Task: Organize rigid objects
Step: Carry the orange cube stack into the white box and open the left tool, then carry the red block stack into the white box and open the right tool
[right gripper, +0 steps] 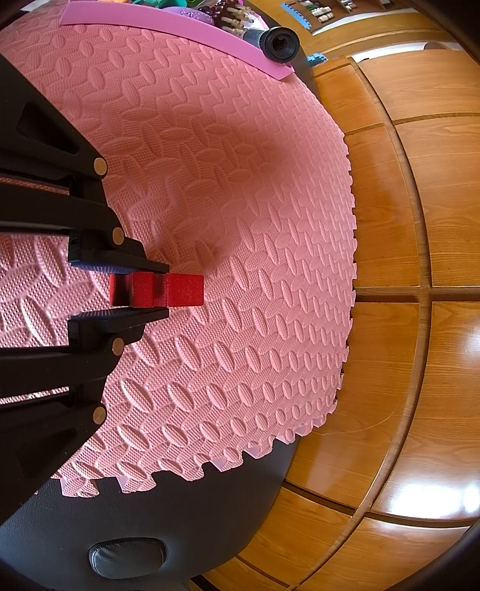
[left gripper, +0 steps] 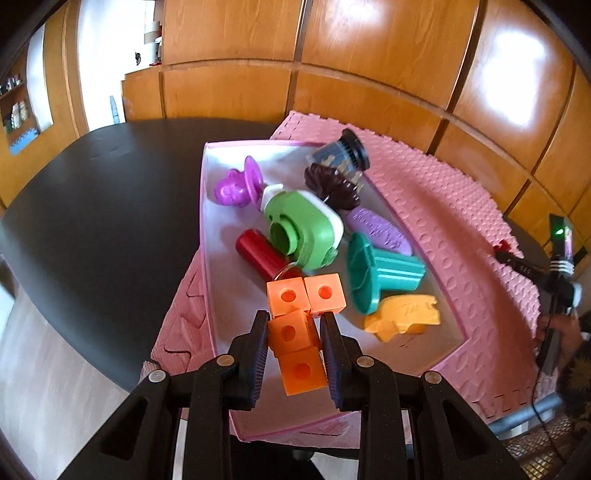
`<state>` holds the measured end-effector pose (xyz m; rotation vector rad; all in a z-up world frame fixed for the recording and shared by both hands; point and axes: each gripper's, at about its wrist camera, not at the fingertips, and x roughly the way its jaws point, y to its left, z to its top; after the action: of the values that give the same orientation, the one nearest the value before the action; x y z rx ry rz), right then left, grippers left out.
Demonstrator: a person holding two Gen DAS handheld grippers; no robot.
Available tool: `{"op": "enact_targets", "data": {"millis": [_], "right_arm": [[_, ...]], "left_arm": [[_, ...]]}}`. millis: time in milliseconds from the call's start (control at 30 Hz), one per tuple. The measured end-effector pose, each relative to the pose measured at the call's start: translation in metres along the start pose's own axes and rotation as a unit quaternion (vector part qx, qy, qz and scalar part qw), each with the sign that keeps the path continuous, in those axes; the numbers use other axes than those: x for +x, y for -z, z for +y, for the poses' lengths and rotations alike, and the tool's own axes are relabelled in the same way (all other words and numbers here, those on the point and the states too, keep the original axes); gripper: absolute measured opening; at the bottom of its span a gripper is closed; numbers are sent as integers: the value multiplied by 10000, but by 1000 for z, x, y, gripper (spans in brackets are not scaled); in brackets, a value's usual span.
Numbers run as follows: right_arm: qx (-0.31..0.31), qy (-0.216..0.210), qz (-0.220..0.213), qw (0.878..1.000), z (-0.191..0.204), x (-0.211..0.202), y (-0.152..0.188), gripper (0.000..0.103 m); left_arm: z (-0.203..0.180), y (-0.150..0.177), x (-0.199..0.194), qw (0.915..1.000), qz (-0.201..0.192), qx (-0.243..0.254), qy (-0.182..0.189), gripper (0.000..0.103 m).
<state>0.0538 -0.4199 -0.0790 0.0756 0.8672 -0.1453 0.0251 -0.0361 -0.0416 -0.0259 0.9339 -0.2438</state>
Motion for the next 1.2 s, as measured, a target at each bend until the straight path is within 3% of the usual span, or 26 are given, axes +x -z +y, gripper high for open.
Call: {"op": "enact_targets", "data": {"millis": [200, 333, 1200], "right_arm": [[-23, 14, 3, 10000, 0, 0, 0, 14], [-34, 24, 5, 10000, 0, 0, -1, 14], [-393, 380, 30, 9985, 12, -1, -2, 14]], "left_arm": [[5, 2, 6, 9995, 17, -22, -317, 30], [5, 1, 1, 9990, -144, 40, -433, 40], [29, -15, -28, 9938, -711, -303, -802, 48]]}}
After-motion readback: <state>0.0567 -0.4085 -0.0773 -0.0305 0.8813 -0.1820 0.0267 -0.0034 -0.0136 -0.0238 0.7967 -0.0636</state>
